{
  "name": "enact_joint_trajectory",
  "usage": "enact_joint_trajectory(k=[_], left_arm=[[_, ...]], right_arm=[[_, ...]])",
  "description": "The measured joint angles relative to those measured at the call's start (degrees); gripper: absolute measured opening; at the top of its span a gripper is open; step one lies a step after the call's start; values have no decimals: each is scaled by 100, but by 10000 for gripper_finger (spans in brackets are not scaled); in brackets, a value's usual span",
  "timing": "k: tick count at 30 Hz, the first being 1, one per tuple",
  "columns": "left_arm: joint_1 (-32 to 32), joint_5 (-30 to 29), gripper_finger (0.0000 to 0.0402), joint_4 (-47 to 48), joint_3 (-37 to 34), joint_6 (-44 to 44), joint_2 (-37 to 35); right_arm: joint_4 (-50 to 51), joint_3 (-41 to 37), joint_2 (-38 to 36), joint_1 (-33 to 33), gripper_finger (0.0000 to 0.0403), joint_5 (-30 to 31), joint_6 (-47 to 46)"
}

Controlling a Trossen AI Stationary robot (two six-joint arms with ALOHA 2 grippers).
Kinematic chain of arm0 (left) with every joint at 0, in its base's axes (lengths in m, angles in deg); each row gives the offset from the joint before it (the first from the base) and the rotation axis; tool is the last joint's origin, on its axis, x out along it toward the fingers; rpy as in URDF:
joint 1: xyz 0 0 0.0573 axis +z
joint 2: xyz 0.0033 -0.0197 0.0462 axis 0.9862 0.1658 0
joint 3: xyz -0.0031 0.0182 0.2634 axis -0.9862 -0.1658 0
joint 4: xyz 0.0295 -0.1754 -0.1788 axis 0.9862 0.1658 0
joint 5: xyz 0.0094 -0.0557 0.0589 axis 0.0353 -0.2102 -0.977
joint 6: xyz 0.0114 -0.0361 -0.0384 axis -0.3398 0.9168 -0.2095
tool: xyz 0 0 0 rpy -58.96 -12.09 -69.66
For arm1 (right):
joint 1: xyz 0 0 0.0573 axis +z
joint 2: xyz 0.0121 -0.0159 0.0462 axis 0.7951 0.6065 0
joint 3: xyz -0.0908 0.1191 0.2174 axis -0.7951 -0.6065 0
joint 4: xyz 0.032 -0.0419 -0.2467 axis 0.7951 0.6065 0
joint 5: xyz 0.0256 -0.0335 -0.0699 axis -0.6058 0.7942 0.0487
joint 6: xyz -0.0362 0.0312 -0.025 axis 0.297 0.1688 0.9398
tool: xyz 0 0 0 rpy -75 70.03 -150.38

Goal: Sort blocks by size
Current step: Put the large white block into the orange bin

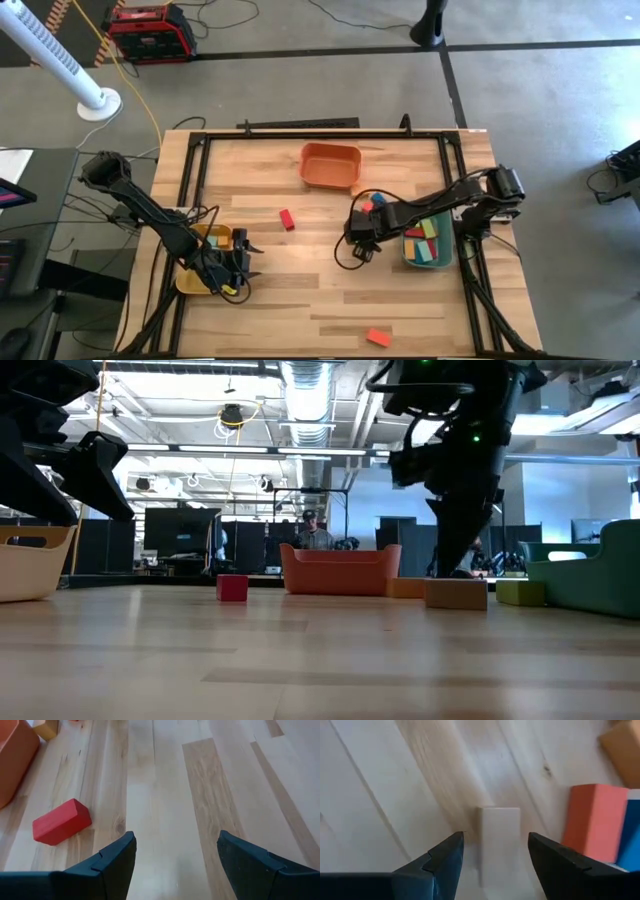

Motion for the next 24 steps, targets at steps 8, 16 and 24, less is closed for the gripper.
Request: enact_joint_trajectory(k=[8,16,24], left_arm=[[1,0,267,4,0,63,0],[2,0,267,6,0,63,0],[1,1,267,6,0,63,0]], right_arm=[[-99,-361,0,-10,255,-53,-96],[-657,-639,0,44,255,-59,-246],[-864,-658,2,125,200,-58,-261]])
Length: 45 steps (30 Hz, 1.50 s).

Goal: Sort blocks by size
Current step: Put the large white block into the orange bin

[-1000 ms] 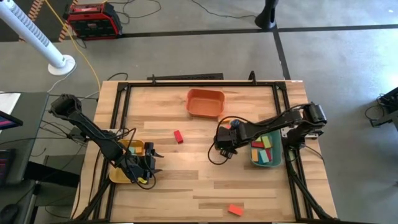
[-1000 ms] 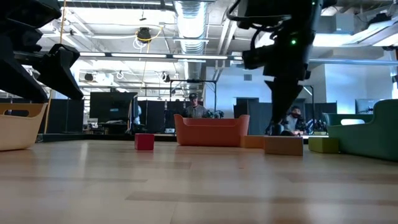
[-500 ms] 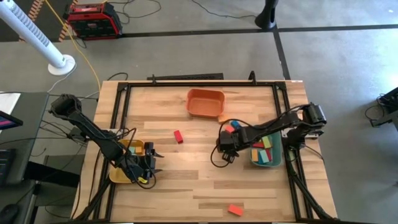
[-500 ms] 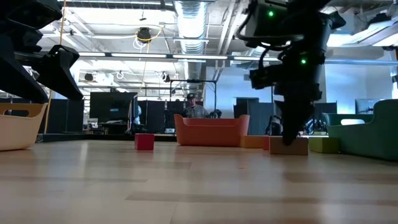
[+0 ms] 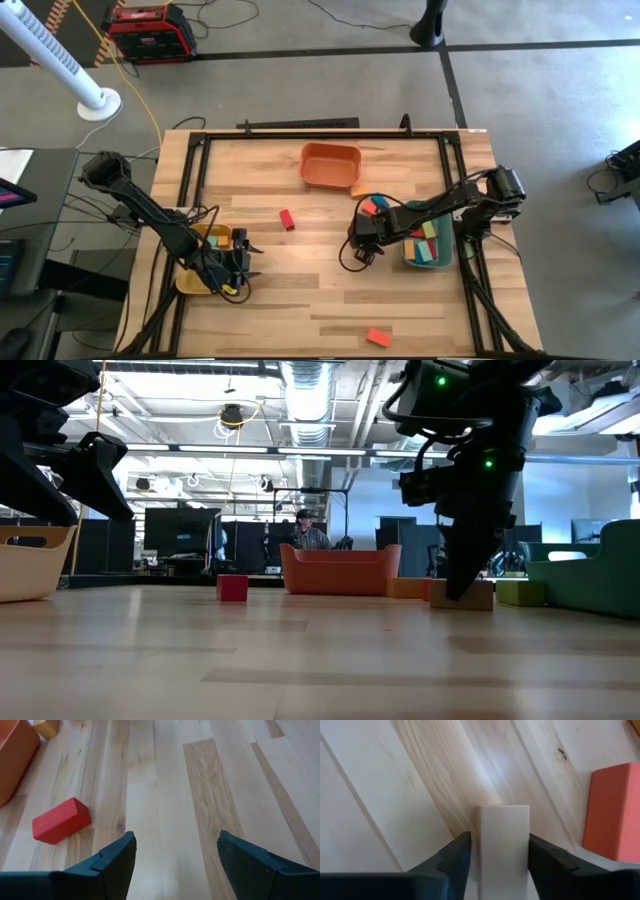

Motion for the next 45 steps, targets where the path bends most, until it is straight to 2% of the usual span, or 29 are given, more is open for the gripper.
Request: enact_joint_trajectory(k=[4,10,16,22,28,36,45], left_arm=[[1,1,267,0,0,-1,0],[-1,-1,267,0,0,-1,0],[-1,-1,267,1,0,-1,0],[1,-1,267,2,0,-1,0],[-1,-1,267,1,0,-1,0],[-1,-1,267,0,0,-1,0],[1,-1,267,10,-1,-2,-1]], right_arm=[[-47,4,0,35,154,0,-104],[-156,179,2,65,154,-11,-123],[-71,913,2,-78,158,22,454],[-121,1742,2,-642,157,483,1388],[-514,2048,2,-1611,157,480,2123],[-920,2039,122,-2790,157,-155,2283],[-1131,2035,766,-3149,158,-505,2246]])
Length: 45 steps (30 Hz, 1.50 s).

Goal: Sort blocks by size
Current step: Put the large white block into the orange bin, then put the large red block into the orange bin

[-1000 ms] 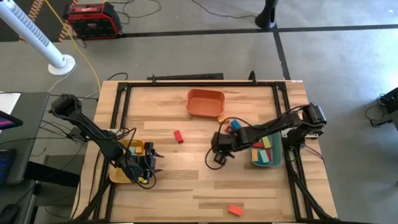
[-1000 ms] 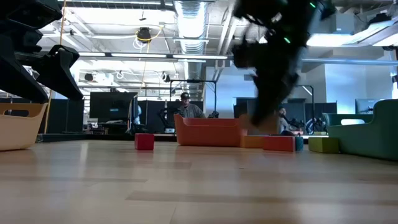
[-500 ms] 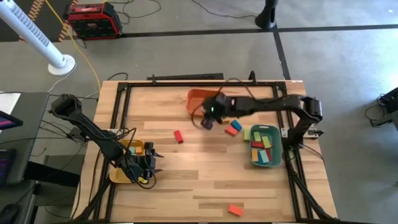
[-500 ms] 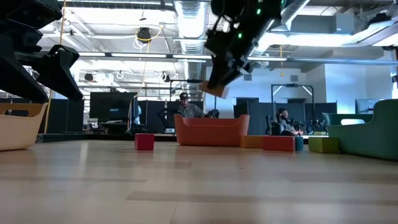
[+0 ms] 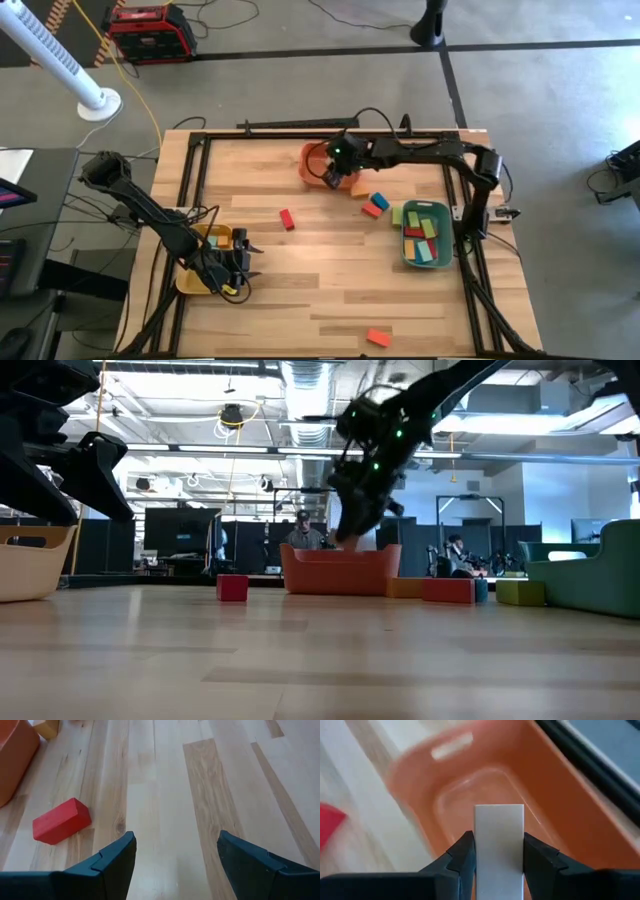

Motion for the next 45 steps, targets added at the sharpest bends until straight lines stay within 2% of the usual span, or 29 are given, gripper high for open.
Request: enact_joint_trajectory(k=[9,21,32,39,45], left_arm=[[3,2,267,8,-1,0,1],[3,2,267,-7,-1,14,1],[1,2,267,-7,-1,1080,1],[1,2,267,-5,-1,722,1],[125,-170,267,9,1,647,3]], right_arm=[[-71,8,472,-61,171,-116,-21],[-54,13,506,1,181,-132,-25],[-59,13,505,28,249,-136,14],[19,143,194,156,255,-127,37],[196,354,-311,529,256,-126,48]])
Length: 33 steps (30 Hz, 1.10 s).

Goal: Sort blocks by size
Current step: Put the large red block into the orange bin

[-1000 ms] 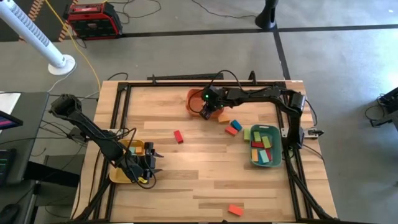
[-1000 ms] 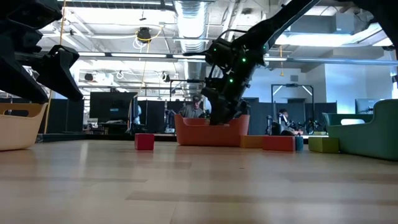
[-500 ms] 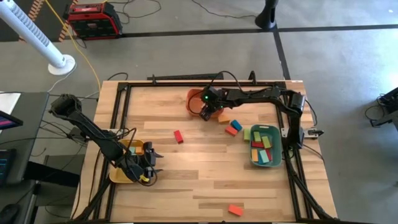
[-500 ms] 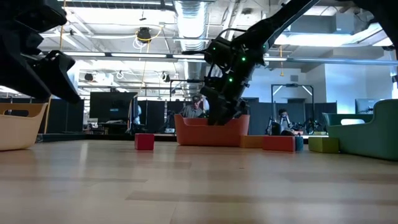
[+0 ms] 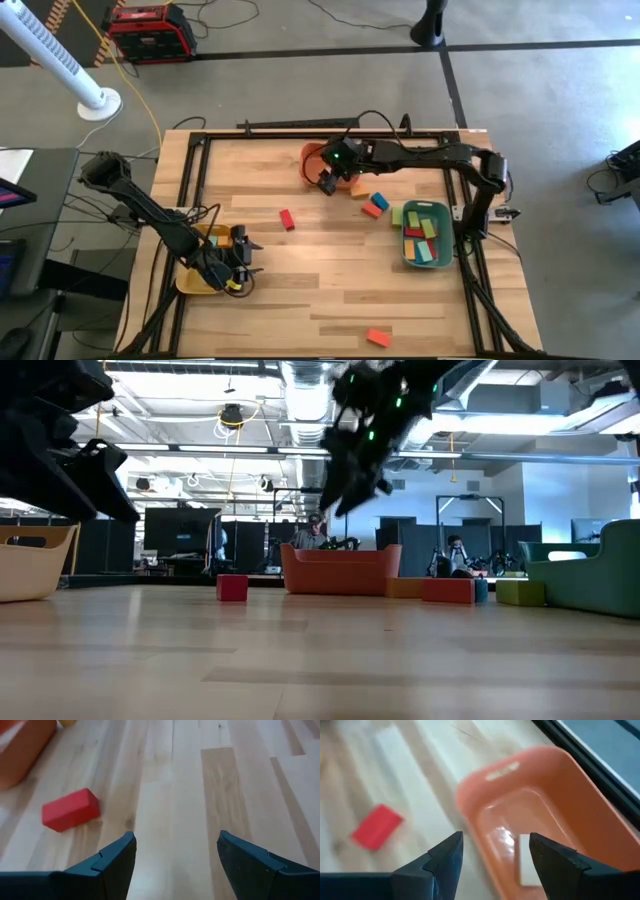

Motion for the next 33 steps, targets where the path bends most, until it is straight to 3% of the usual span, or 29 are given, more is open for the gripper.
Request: enact_joint_trajectory(k=[6,10,14,22,28,33], left_arm=[[347,-5,267,33,0,-1067,2],[900,60,267,39,40,-1915,2],[1658,660,267,30,283,-2588,2],[3013,2108,267,134,891,-3914,61],[3809,2485,267,513,1164,-4781,426],[4235,2767,267,961,1561,-5192,1258]], right_arm=[[263,37,-591,689,256,23,-44],[596,37,-837,1299,256,62,-65],[826,37,-893,1929,256,127,-234],[1551,32,-884,2935,256,860,-938],[1977,32,-882,3593,256,1232,-1494],[2176,32,-880,4087,256,1630,-1911]])
